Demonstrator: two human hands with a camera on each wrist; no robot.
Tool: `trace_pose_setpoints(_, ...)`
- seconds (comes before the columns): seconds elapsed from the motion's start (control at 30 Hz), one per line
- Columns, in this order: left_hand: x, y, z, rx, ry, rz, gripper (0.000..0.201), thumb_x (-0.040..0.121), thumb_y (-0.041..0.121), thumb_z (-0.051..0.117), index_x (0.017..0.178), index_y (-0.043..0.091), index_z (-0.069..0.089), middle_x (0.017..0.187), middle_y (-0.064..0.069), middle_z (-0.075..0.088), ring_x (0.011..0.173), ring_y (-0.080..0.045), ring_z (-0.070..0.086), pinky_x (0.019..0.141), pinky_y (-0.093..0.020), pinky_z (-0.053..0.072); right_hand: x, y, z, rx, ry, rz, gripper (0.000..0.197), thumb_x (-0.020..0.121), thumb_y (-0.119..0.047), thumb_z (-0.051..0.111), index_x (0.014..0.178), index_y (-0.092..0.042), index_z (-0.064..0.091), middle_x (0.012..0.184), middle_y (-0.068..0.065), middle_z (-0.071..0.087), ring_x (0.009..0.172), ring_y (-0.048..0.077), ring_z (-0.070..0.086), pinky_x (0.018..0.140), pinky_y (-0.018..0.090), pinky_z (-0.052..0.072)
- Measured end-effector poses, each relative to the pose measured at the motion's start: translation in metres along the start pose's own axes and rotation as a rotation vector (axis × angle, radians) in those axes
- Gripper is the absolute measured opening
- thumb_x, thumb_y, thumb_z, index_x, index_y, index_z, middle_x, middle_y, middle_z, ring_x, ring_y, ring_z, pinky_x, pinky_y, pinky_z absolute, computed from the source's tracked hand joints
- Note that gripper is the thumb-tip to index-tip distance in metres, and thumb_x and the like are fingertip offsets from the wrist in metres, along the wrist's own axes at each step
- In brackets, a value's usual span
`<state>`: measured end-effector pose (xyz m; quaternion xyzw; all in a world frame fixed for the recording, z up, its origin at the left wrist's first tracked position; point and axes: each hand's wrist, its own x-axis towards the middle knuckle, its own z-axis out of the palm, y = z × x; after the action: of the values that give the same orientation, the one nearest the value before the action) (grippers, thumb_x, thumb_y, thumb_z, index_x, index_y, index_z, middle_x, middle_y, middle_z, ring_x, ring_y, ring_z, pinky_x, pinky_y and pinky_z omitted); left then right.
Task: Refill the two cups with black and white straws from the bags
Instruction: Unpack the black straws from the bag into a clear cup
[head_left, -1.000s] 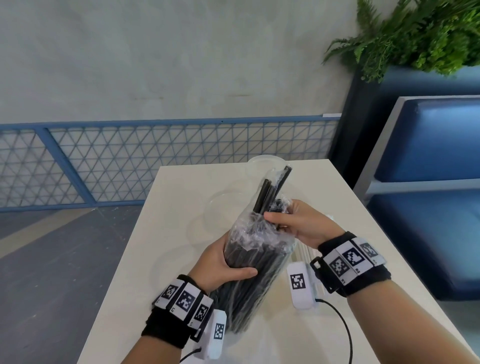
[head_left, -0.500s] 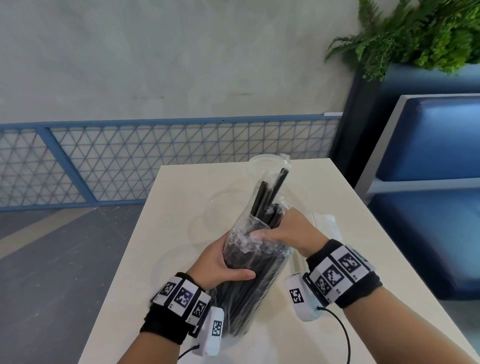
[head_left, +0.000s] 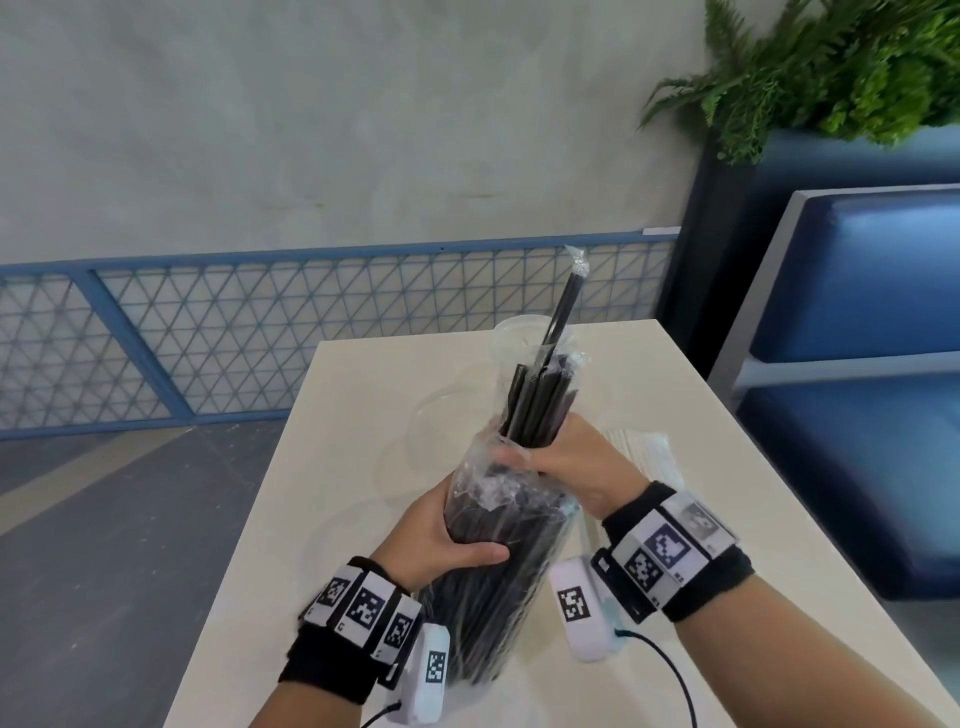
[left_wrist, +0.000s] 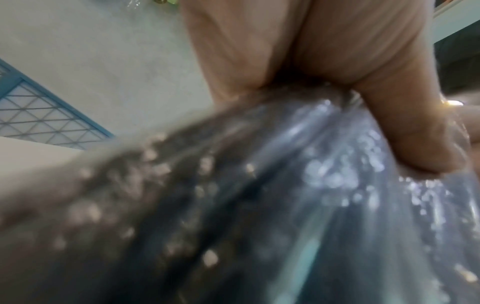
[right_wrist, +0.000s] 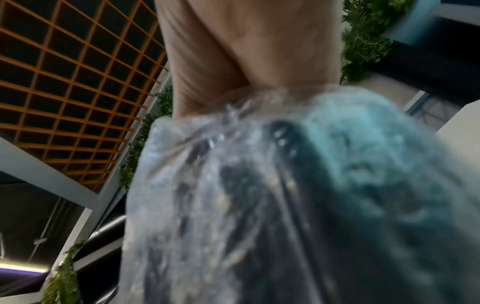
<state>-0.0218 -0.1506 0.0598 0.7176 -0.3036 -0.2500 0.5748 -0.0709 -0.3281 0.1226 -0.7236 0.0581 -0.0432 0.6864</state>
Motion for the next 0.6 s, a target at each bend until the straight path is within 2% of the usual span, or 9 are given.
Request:
trace_pose_setpoints(0.1, 0.000, 0.002, 0.002, 0.000, -0.018, 0.011, 0.074, 0.056, 0.026, 0.084, 0.122, 0.027, 0.050, 0.118, 0.007, 0.066, 0.113, -0.009, 0.061, 0.097, -0.026, 0.048, 0.003, 0.005, 0.010, 0.079, 0.144, -0.009, 0.013, 0.070, -0.004, 0.076, 0.080, -0.010, 0.071, 0.085, 0.011, 0.070, 0.082, 0.020, 0.066, 0.078, 0.035, 0.055)
trace_pose_setpoints(0.2, 0.001, 0.005, 0.000, -0.013, 0.009, 0.024, 0.073, 0.056, 0.028, 0.083, 0.121, 0.029, 0.050, 0.118, 0.007, 0.066, 0.113, -0.009, 0.060, 0.097, -0.026, 0.048, 0.005, -0.002, 0.013, 0.152, 0.270, -0.023, 0.020, 0.073, 0.005, 0.071, 0.069, -0.014, 0.068, 0.071, 0.003, 0.067, 0.069, 0.013, 0.064, 0.067, 0.024, 0.054)
trace_pose_setpoints(0.27, 0.002, 0.006, -0.003, -0.010, 0.025, 0.027, 0.072, 0.056, 0.030, 0.083, 0.121, 0.029, 0.051, 0.119, 0.006, 0.066, 0.114, -0.009, 0.060, 0.097, -0.027, 0.047, 0.007, -0.007, 0.013, 0.204, 0.278, -0.041, 0.016, 0.073, 0.004, 0.071, 0.072, -0.012, 0.068, 0.070, 0.002, 0.066, 0.067, 0.011, 0.063, 0.065, 0.020, 0.054)
trace_pose_setpoints(0.43, -0.001, 0.001, -0.013, 0.035, 0.064, -0.010, 0.067, 0.052, 0.038, 0.083, 0.113, 0.029, 0.056, 0.112, 0.005, 0.069, 0.107, -0.008, 0.064, 0.097, -0.033, 0.048, 0.011, -0.016, 0.014, 0.297, 0.271, -0.137, 0.006, 0.079, 0.002, 0.067, 0.082, -0.003, 0.065, 0.074, 0.012, 0.064, 0.072, 0.019, 0.062, 0.068, 0.025, 0.053)
trace_pose_setpoints(0.53, -0.006, -0.004, -0.015, 0.065, 0.081, -0.036, 0.061, 0.049, 0.042, 0.082, 0.104, 0.030, 0.059, 0.101, 0.012, 0.072, 0.101, -0.004, 0.065, 0.090, -0.025, 0.050, 0.013, -0.024, 0.011, 0.299, 0.252, -0.198, 0.006, 0.081, 0.002, 0.064, 0.082, -0.004, 0.064, 0.075, 0.011, 0.063, 0.074, 0.018, 0.061, 0.072, 0.025, 0.053)
trace_pose_setpoints(0.6, -0.008, -0.005, -0.016, 0.065, 0.092, -0.048, 0.056, 0.051, 0.037, 0.084, 0.101, 0.030, 0.060, 0.095, 0.018, 0.072, 0.097, -0.002, 0.066, 0.084, -0.019, 0.050, 0.015, -0.027, 0.011, 0.304, 0.240, -0.222, 0.007, 0.081, 0.002, 0.064, 0.081, -0.005, 0.064, 0.074, 0.010, 0.063, 0.074, 0.017, 0.062, 0.072, 0.024, 0.053)
